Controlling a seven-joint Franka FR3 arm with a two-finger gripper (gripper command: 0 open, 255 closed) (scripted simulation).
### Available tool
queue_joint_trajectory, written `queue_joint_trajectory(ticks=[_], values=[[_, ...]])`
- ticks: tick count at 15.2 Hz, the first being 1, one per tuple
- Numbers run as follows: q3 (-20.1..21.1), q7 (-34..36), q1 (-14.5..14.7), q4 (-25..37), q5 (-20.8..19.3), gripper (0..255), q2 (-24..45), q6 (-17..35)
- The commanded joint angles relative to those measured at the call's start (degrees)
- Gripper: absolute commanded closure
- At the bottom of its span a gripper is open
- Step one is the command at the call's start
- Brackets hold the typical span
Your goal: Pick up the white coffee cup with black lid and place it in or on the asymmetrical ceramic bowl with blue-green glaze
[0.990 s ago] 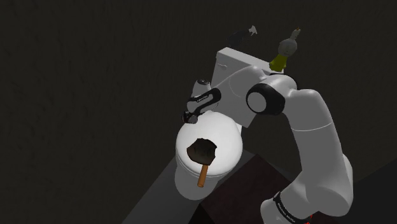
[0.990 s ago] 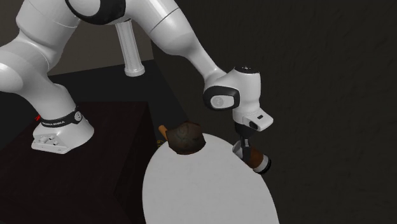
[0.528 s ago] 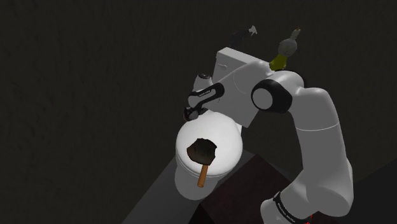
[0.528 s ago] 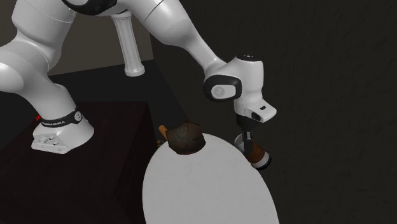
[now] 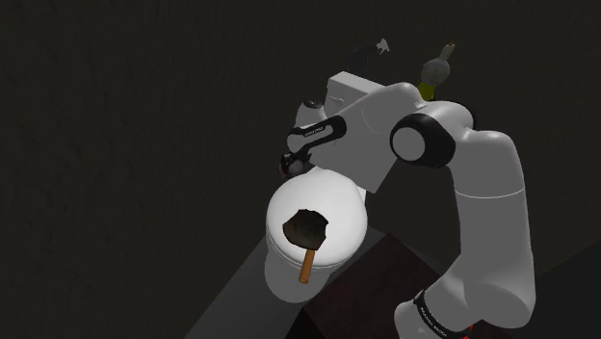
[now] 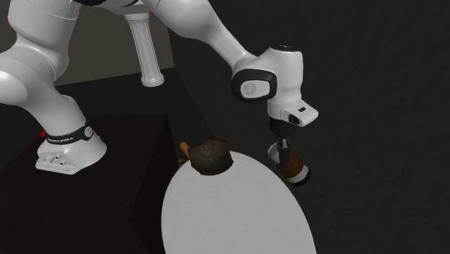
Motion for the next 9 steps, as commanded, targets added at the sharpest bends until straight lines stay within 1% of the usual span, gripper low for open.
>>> queue_joint_trajectory(ticks=[1,5,9], values=[[-0.2,0.1,0.2,-0.2,-0.2,255,-1.3,-1.0],[-0.6,0.1,0.5,-0.2,-0.6,255,-3.1,-2.8],[-1.9,2.7,4.0,-13.1,-2.5,255,-10.8,2.2]])
